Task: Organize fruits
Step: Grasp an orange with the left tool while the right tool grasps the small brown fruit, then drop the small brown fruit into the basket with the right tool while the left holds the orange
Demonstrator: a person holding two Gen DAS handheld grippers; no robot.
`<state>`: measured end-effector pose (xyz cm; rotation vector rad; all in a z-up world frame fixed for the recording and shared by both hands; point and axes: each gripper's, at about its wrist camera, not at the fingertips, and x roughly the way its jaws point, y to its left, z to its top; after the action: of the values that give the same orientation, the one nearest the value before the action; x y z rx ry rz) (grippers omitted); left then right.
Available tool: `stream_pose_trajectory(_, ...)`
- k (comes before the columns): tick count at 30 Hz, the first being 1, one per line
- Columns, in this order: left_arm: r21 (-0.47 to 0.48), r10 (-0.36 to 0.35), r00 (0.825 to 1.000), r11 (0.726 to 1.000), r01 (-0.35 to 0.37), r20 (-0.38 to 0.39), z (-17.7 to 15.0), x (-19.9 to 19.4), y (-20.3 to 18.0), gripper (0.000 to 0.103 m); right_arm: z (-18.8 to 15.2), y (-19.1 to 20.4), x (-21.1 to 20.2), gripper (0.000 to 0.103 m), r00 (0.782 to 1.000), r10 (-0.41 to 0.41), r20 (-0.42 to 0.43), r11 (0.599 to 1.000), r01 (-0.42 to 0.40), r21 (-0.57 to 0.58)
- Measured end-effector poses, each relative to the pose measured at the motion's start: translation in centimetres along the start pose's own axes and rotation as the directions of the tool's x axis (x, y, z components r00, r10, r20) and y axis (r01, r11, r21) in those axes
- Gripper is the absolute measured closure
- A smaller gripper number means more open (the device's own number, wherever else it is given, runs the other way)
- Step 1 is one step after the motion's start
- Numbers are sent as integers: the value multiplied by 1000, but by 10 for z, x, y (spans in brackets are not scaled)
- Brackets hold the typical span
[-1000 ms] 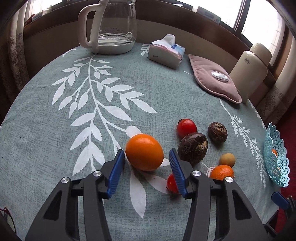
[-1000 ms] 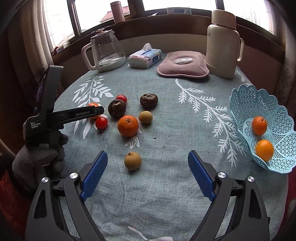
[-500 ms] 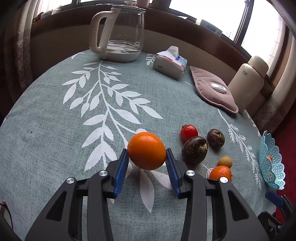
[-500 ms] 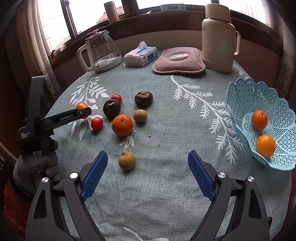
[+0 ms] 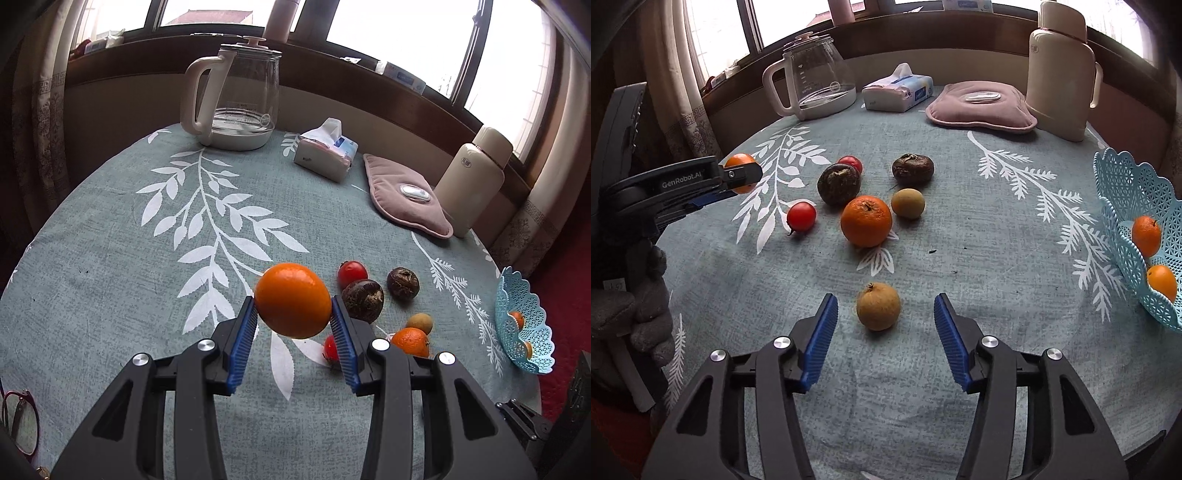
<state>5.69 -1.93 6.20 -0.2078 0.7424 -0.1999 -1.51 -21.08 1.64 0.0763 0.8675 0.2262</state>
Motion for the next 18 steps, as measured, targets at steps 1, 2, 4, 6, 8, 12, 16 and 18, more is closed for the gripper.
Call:
stream_pose_trajectory(1,1,-2,1000,1000,2,2,0,-1,-1,62,-1,-1,3,56,1000,1,-8,1000,-1,4)
stream_pose_trajectory(2,2,-6,1000,1000,6,3,0,-2,-2,62,-2,-2,5,60,1000,1,-14,1000,-1,7)
stream_pose_trajectory(4,4,-11,1000,1000,11,4,0,-3,-3,62,-2,-2,5,64,1000,6,-12,1000,-6,10)
stream_pose_trajectory(6,6,-12,1000,1000,12,5,0,-5,-4,62,-1,-2,5,70,1000,21,-11,1000,-21,10)
stream_pose_trajectory(8,7,-14,1000,1000,14,3,-1,-5,-4,62,-1,-2,6,75,999,29,-14,1000,-29,5)
stream_pose_trajectory(12,9,-14,1000,1000,14,-4,-2,-4,-6,62,-2,1,4,76,1000,27,-16,1000,-27,-9)
stream_pose_trajectory(16,13,-19,1000,1000,19,-7,-4,-6,-7,62,0,0,-3,76,999,34,-4,999,-34,2)
stream_pose_trajectory(18,15,-23,1000,1000,23,-3,-4,-9,-8,62,4,0,-13,76,999,36,21,999,-36,8)
